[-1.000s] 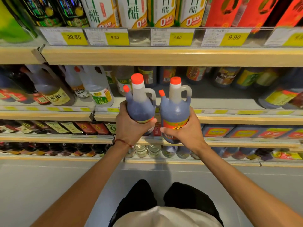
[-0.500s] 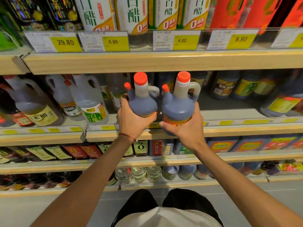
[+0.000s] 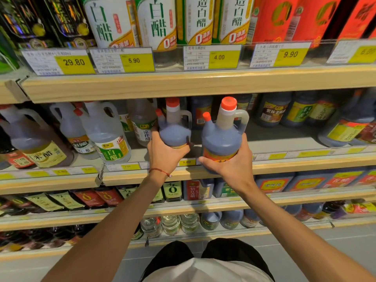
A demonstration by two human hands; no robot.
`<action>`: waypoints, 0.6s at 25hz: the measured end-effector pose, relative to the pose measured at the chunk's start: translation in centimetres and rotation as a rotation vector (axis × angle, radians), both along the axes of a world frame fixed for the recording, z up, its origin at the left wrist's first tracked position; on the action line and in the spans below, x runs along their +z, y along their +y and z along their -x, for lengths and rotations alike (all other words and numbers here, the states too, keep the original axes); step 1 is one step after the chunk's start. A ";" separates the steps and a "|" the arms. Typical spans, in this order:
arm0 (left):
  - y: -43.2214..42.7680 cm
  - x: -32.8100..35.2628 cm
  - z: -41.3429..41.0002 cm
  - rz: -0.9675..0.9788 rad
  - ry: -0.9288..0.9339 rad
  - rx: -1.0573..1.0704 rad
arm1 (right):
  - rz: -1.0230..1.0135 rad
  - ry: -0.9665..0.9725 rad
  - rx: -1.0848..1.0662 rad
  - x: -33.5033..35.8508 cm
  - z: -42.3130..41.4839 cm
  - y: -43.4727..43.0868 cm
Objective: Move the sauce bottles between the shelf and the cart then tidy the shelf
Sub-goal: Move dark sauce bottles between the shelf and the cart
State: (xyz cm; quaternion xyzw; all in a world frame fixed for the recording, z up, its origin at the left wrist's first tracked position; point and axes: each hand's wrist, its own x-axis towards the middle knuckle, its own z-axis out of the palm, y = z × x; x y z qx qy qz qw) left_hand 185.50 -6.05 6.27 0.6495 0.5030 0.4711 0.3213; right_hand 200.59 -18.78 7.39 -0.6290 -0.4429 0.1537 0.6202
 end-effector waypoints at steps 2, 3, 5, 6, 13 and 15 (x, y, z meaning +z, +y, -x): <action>0.4 -0.1 -0.2 0.035 0.018 0.042 | 0.011 -0.004 0.004 0.0 0.0 -0.2; 0.5 -0.2 -0.4 0.053 0.022 0.066 | 0.017 -0.002 0.005 0.0 0.0 -0.3; 0.7 -0.1 -0.6 0.077 0.035 0.077 | 0.030 0.009 0.016 0.2 0.1 -0.5; 0.8 -0.1 -0.6 0.089 0.046 0.068 | 0.038 0.020 0.022 0.4 0.1 -0.7; -2.2 -0.3 2.4 0.066 0.084 0.012 | 0.136 0.097 0.072 2.0 0.9 -2.8; -4.7 0.5 3.9 -0.052 -0.003 -0.050 | 0.179 0.123 0.088 2.7 1.3 -3.4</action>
